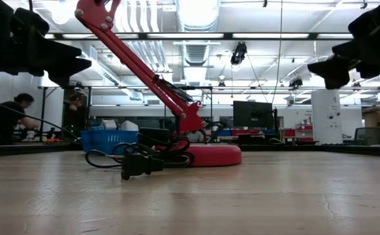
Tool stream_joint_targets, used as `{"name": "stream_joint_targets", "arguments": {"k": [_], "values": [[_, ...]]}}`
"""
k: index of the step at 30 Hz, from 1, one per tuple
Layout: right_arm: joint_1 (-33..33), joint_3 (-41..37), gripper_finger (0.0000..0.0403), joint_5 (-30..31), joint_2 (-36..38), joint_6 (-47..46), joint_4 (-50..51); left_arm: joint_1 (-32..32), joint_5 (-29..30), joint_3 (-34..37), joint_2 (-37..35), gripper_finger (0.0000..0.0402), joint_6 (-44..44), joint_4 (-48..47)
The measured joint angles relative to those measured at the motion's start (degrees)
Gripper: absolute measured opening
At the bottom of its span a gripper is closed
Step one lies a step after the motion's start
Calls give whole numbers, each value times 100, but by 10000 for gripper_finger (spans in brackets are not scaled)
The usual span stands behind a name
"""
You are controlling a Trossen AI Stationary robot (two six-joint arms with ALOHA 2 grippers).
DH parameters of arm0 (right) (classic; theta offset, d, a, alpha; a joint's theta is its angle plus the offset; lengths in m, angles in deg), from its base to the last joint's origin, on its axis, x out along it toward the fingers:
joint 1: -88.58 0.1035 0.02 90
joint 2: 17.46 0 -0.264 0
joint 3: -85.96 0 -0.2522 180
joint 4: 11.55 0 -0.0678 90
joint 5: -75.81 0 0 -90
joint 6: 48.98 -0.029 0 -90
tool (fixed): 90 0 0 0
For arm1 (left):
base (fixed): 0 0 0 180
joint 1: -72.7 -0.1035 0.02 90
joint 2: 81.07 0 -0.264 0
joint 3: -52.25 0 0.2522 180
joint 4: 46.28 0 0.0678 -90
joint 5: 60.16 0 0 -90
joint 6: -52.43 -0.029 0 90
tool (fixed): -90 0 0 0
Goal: Pick & Place Office items
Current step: Return to Home Position
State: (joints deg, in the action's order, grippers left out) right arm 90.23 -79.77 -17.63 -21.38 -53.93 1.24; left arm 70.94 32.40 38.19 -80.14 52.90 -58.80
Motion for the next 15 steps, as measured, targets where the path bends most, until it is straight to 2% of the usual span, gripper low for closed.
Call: {"name": "stream_joint_targets", "arguments": {"k": [7, 15], "values": [[0, 0, 327, 2, -513, -169, -64, 0, -17, -1, 29, 245, 176, -59], [0, 0, 327, 2, -547, 96, -720, 0, -20, -3, 36, 245, 74, -84]]}}
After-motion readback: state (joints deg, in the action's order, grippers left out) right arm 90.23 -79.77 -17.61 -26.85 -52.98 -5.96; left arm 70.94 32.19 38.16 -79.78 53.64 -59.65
